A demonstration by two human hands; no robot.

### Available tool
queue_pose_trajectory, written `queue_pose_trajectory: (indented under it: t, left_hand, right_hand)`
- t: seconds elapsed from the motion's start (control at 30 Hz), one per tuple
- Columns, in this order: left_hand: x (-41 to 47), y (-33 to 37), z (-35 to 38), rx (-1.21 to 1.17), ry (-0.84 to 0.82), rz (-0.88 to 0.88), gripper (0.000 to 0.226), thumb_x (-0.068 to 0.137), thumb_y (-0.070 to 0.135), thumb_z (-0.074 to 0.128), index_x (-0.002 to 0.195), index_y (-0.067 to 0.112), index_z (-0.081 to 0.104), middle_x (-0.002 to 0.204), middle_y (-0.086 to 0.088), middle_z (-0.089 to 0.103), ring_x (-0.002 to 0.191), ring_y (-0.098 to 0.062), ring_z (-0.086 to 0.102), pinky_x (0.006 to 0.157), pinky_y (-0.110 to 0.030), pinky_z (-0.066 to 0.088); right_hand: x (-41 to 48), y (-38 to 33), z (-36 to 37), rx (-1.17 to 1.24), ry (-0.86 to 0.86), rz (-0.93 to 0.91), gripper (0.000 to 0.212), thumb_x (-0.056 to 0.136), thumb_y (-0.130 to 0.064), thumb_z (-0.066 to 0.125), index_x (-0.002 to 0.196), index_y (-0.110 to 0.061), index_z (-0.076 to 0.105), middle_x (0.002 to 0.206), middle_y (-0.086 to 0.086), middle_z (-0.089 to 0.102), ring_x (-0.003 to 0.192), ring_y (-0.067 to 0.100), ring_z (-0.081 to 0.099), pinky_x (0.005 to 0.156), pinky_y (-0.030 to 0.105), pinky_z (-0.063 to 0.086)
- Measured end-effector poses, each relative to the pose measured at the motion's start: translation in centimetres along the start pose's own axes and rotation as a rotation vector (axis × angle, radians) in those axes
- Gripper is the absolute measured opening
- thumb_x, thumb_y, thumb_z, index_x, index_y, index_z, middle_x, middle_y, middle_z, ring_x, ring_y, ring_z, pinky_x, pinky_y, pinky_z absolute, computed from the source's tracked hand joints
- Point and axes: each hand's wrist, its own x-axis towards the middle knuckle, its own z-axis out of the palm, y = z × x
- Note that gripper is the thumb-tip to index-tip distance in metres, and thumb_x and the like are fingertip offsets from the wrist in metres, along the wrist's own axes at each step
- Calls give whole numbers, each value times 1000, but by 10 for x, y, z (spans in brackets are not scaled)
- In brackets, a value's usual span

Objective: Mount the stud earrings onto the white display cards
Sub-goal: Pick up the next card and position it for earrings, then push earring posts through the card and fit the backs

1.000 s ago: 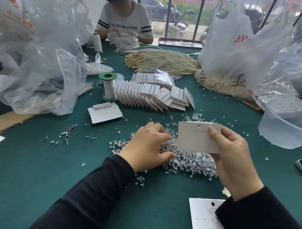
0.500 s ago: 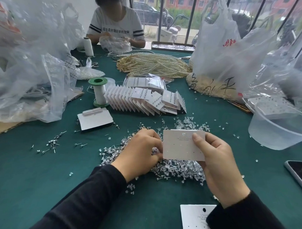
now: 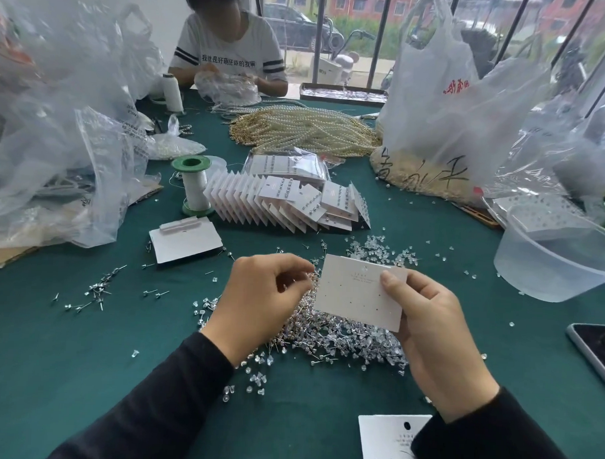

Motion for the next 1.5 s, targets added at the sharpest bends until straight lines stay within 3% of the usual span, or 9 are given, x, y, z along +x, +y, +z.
queue_pose_trajectory:
  t: [0.13,0.2,0.3,0.5,0.87,1.1,1.27,1.4,1.5]
  left_hand:
    - [0,6,-2,-227,135,-34,19,71,10,75,72,28,71,70,13,71,66,-4,66,66,-16,53]
    - [-1,7,-1,-225,141,-9,20,72,8,74,73,27,70,74,10,70,69,-8,66,69,-21,54]
    - [-2,8,1,-170,143,22,12,72,6,74,76,17,72,76,6,70,69,-11,65,70,-25,55]
    - [-2,8,1,-68,154,120,8,72,1,73,78,7,73,78,0,69,71,-9,63,69,-19,52]
    - [-3,8,2,30,134,227,5,72,1,71,76,4,72,80,-5,70,69,-11,61,68,-22,50]
    - [-5,8,1,51,106,238,3,74,3,71,77,3,72,83,-6,69,73,-14,63,69,-29,52]
    - [-7,13,-3,104,-95,254,50,66,42,73,98,5,69,106,-5,64,98,-12,59,90,-21,44]
    - [-8,12,-5,173,-120,303,46,66,33,77,99,2,68,106,-8,65,97,-17,61,88,-25,45]
    - [-10,11,-4,244,-104,365,29,70,15,70,95,0,69,99,-10,68,88,-21,65,82,-29,48]
  right_hand:
    - [-2,0,2,-5,6,26,8,88,-9,57,90,-6,65,82,7,69,74,19,60,67,37,47]
    - [-4,0,4,10,0,33,7,88,-8,57,92,-6,63,83,7,68,74,21,60,67,40,47]
    - [-6,0,5,20,-32,30,5,86,-8,58,89,-8,62,81,6,68,72,18,61,63,36,51]
    - [-9,-3,6,63,-76,45,12,85,-9,58,93,-2,63,83,9,67,71,18,63,54,27,54]
    - [-8,-5,7,138,-88,110,21,76,-13,61,93,-1,66,85,12,72,70,18,67,58,27,57]
    - [-6,-4,6,202,-86,146,17,84,-8,57,95,3,65,86,14,71,69,19,68,60,27,58]
    - [-5,-10,4,303,-91,205,27,82,-8,58,103,8,62,81,15,71,64,18,68,52,22,55]
    - [-5,-10,4,339,-99,206,27,85,-4,55,107,11,57,75,13,72,59,15,68,47,18,52]
    - [-5,-9,4,343,-101,206,31,81,-6,59,107,10,58,75,12,72,60,14,68,48,18,52]
